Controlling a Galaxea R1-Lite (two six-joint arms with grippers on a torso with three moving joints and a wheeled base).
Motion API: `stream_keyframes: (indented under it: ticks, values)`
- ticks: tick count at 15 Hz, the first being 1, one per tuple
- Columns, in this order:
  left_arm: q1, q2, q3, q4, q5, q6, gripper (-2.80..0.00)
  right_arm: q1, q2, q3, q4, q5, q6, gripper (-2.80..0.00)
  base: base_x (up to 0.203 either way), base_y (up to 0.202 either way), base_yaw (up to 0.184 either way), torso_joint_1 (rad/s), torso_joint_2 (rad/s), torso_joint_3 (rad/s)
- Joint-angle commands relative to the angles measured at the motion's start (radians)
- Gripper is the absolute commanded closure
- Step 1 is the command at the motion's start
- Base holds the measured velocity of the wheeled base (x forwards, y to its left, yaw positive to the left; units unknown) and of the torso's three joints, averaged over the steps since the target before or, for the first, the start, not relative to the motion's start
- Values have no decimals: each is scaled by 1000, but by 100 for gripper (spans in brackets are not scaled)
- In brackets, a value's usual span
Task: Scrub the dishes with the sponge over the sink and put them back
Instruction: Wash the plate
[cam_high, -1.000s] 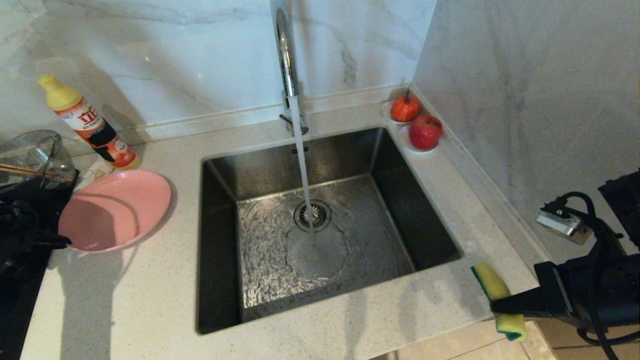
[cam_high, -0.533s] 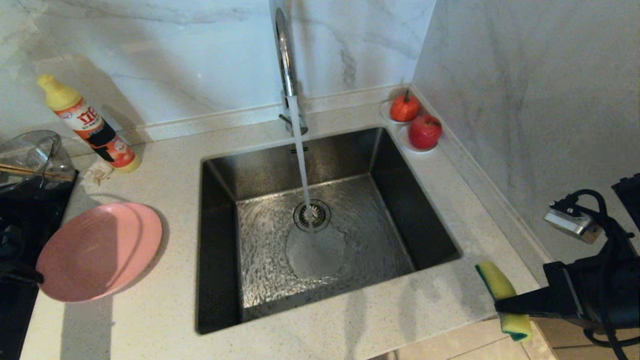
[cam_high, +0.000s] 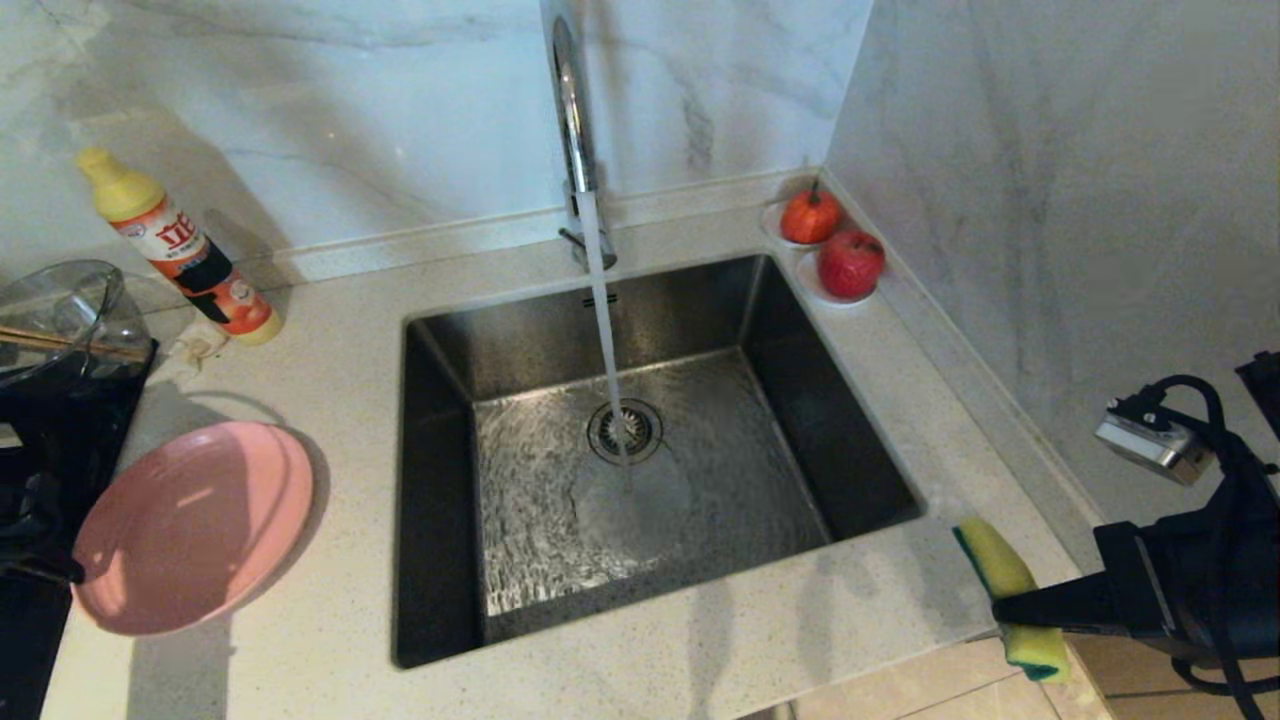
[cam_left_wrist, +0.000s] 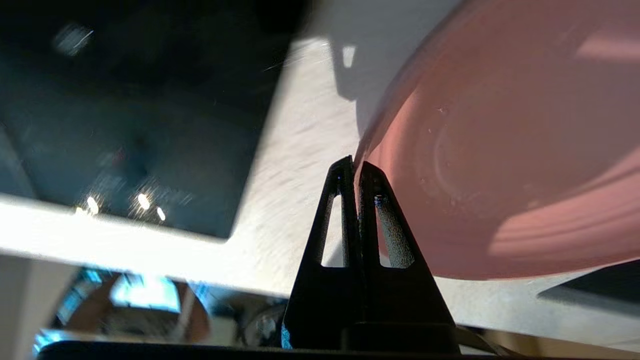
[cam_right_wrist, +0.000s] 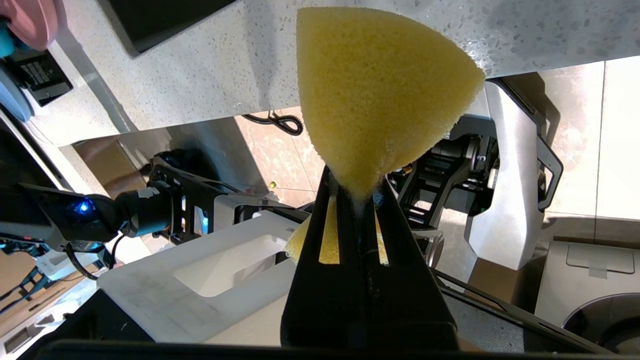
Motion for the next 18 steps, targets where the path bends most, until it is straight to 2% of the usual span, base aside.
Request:
stream_keyframes:
  ticks: [1,3,5,6,13,16,18]
  values:
    - [-29,-21,9,-16,0,23,0,0,8,1,2,1,3,0,0,0,0,0,0,0]
    - [-36,-31,30,-55,1,53,0,0,11,1,2,1,3,0,0,0,0,0,0,0]
    - [-40,-30,51,-71,4,56,0,-2,14,7,0,1,3,0,0,0,0,0,0,0]
    - [-40,-31,59,-82,5,56,-280,-1,17,8,0,1,3,0,0,0,0,0,0,0]
    - [-40,-35,86,-204,-20,44,-280,0,35,11,0,2,-19,0,0,0,0,0,0,0]
    - [-38,-52,90,-215,-114,34,-280,-2,33,13,0,2,-20,0,0,0,0,0,0,0]
    - [-39,-62,117,-217,-142,33,-280,-2,28,16,2,2,-20,0,0,0,0,0,0,0]
